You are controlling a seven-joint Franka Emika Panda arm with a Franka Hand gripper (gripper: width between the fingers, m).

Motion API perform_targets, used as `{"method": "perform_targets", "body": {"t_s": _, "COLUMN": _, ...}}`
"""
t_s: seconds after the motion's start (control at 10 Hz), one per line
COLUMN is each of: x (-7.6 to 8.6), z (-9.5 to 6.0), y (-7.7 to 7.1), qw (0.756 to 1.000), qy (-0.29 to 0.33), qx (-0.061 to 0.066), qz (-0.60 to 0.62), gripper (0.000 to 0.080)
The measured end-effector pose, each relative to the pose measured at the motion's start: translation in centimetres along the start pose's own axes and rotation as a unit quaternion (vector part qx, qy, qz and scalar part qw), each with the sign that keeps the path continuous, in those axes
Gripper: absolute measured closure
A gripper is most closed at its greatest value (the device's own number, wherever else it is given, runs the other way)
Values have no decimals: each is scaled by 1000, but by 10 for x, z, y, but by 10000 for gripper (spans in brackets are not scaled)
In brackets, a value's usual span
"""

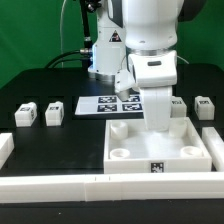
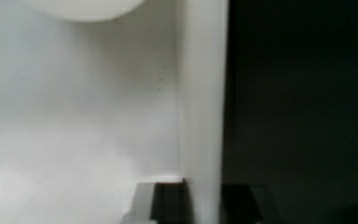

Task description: Assemble one leg

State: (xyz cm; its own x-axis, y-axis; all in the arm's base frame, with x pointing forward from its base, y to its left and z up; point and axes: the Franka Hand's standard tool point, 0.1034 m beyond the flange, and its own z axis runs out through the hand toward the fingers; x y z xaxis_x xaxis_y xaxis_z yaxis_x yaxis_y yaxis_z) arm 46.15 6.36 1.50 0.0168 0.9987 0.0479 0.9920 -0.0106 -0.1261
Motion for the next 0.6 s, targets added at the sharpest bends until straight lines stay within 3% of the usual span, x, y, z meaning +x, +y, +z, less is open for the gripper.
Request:
{"method": "perform_targets", "body": {"t_s": 0.3, "x": 13, "z": -1, "y": 5, "qw": 1000, "qy": 3, "qx": -2, "qz": 8, "gripper": 729}}
{"method": "perform_targets", "body": {"t_s": 0.6, "x": 14, "z": 0, "y": 5, "qw": 1000, "qy": 3, "qx": -2, "qz": 14, "gripper": 729}}
